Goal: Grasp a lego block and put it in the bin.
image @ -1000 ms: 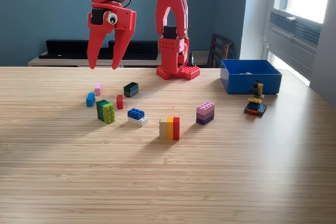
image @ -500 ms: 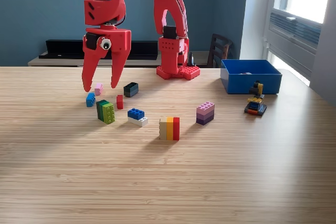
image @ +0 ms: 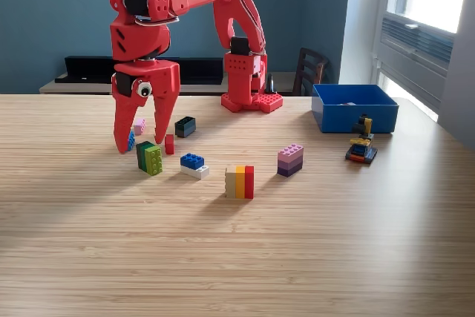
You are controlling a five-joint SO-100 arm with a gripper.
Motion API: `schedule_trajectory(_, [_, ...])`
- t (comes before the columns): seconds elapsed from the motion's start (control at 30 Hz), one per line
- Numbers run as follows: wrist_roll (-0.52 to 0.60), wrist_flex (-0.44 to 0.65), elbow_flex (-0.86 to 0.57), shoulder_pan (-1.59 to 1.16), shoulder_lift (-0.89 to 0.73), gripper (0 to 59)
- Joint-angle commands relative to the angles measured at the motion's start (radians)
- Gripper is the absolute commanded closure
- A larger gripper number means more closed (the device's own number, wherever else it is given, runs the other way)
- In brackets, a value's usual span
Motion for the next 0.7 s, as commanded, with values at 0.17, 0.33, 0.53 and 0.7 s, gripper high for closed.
schedule_trajectory(0.17, [-0.006,-0.003,-0.170,0.000,-0.100,34.0])
schedule_trajectory(0.33, [-0.003,0.002,-0.216,0.000,-0.153,39.8])
schedule_trajectory(0.53, [0.011,0.002,-0.213,0.000,-0.160,58.6])
schedule_trajectory(0.7, [0.017,0.003,-0.207,0.002,-0.158,58.6])
